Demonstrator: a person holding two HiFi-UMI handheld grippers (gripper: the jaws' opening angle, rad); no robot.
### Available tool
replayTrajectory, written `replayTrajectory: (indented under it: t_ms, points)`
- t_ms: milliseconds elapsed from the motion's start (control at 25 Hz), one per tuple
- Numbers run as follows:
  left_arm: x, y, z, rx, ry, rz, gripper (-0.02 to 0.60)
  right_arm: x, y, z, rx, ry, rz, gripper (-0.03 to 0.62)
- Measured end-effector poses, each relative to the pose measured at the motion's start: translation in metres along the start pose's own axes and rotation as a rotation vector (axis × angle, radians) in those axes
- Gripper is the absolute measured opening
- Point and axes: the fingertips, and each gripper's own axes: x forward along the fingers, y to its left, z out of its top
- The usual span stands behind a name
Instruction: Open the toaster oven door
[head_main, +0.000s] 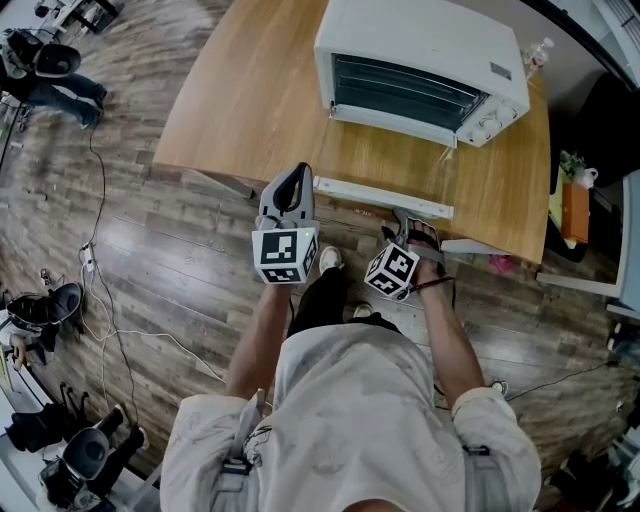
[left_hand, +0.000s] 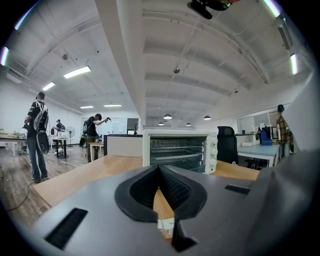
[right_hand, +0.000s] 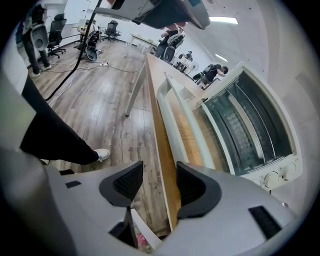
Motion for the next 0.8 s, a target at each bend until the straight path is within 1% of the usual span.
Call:
replayTrajectory:
  t_ms: [320,800]
  points:
    - [-0.002,0.0045,-0.0038,0.001,0.007,0.003,0.006,0.0047,0.0091,-0.007,0.002,0.024,0.02,0.225]
    - [0.0022,0.0023,-0.0053,0.011,0.018,-0.012,0.006,-0.004,0.0004,0.0007,0.025,0.005,0.018,0.225]
